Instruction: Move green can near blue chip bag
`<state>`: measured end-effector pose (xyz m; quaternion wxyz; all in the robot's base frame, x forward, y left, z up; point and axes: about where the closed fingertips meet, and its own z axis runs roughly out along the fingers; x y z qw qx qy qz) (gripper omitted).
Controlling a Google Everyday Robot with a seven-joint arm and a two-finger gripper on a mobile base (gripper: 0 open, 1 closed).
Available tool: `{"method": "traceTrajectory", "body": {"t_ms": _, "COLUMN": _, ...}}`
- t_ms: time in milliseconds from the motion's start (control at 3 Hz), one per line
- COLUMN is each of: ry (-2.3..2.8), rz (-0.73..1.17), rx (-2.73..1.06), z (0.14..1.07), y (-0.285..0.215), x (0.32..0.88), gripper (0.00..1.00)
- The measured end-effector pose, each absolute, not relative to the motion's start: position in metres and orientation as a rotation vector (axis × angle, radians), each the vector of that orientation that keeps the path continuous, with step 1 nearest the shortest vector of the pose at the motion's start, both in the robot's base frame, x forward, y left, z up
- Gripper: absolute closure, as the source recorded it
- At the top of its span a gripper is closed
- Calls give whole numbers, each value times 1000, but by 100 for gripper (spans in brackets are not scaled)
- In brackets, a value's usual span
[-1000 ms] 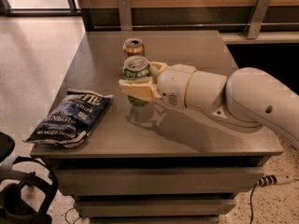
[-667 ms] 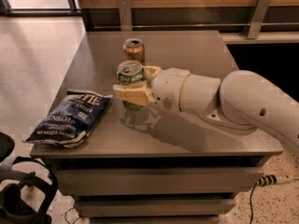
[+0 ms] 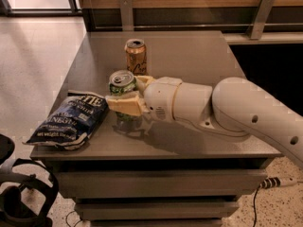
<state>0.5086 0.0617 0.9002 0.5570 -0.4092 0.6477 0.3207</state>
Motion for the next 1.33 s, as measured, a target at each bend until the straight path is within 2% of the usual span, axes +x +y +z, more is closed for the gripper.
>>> {"method": "traceTrajectory", "body": {"t_ms": 667, "ry": 1563, "rz": 818, "rx": -953, "z": 875, "y": 66, "x": 501, "gripper": 100}}
{"method": "traceTrajectory", "body": {"t_ms": 1000, "ry": 1561, "rz": 817, "rx": -957, "z": 876, "y": 68, "x": 501, "gripper": 82}}
{"method": "traceTrajectory", "body": {"t_ms": 1333, "ry": 1559, "rz": 818, "rx": -961, "z": 877, "y": 70, "x": 500, "gripper": 59}}
